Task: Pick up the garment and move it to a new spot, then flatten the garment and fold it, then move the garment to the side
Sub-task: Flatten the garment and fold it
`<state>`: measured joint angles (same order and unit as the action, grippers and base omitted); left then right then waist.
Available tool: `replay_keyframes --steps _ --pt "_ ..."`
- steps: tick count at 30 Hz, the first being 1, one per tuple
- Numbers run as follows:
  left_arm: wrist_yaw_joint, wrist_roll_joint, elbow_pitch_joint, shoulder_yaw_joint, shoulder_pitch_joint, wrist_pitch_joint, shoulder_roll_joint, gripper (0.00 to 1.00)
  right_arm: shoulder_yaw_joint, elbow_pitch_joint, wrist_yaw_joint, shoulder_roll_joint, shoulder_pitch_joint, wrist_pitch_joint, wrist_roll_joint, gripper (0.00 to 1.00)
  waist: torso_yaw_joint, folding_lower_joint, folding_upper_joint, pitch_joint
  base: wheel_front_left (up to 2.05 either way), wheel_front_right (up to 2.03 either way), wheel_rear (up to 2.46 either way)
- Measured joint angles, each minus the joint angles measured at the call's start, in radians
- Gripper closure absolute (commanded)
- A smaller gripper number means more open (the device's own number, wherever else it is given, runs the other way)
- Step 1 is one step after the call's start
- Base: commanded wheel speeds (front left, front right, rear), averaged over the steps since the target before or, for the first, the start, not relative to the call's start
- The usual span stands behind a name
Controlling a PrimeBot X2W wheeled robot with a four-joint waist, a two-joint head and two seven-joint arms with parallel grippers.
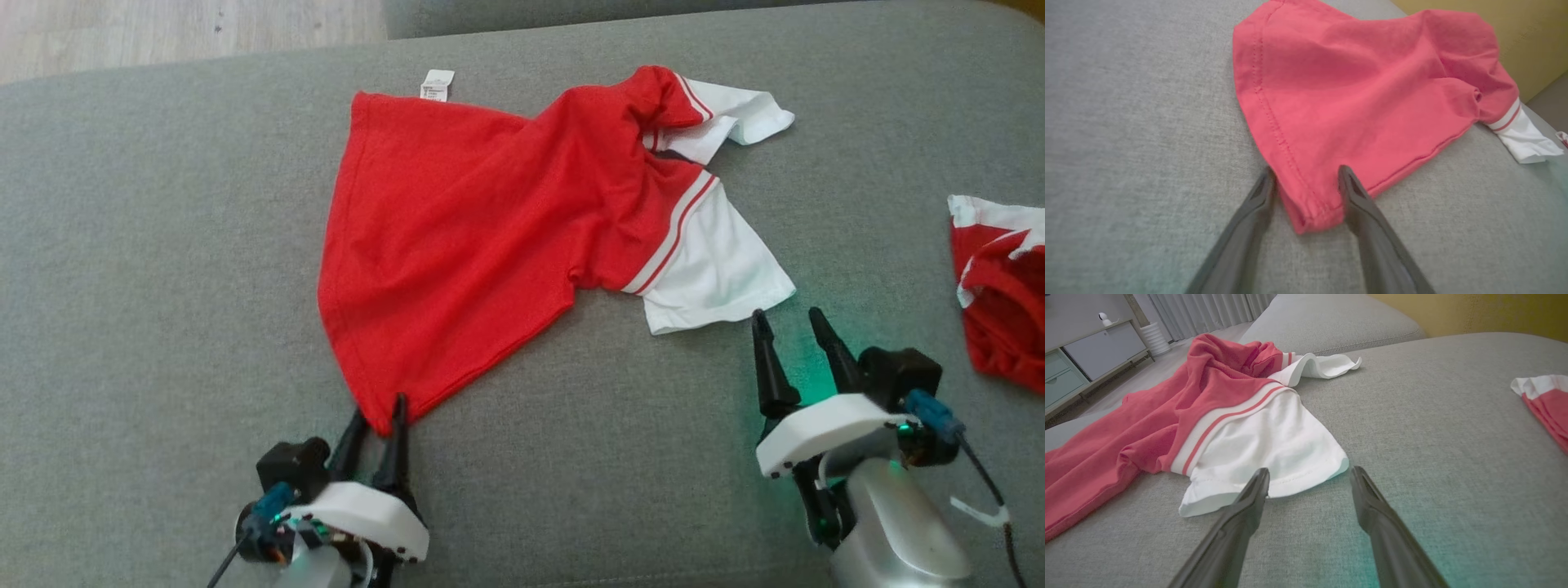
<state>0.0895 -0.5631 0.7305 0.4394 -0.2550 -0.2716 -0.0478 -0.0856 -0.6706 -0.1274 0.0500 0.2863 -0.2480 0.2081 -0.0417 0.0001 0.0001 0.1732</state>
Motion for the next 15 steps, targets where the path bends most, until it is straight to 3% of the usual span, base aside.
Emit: replay_keyframes --steps 2,9,12,15 --pt "0.001 -0.013 0.005 0.014 -0.011 0.000 -0.002 1.00 0.011 -0.002 0.000 0.000 0.008 0.000 -0.002 0.00 0.005 -0.0001 0.0000 0.003 0.00 0.00 0.00" --pt "0.008 -0.010 0.004 0.044 -0.027 0.003 0.002 1.00 0.066 -0.055 0.000 0.000 0.091 0.000 -0.035 0.00 0.038 -0.0001 0.0000 0.017 0.00 0.00 0.00" --pt "0.008 0.001 0.000 0.050 -0.031 0.003 0.002 1.00 0.097 -0.082 0.000 0.002 0.123 0.000 -0.086 0.00 0.053 -0.0001 0.0000 0.026 0.00 0.00 0.00" --pt "0.013 0.008 -0.002 0.071 -0.048 0.003 0.005 1.00 0.178 -0.196 0.000 0.006 0.184 0.001 -0.207 0.00 0.085 0.0000 0.0000 0.047 0.00 0.00 0.00"
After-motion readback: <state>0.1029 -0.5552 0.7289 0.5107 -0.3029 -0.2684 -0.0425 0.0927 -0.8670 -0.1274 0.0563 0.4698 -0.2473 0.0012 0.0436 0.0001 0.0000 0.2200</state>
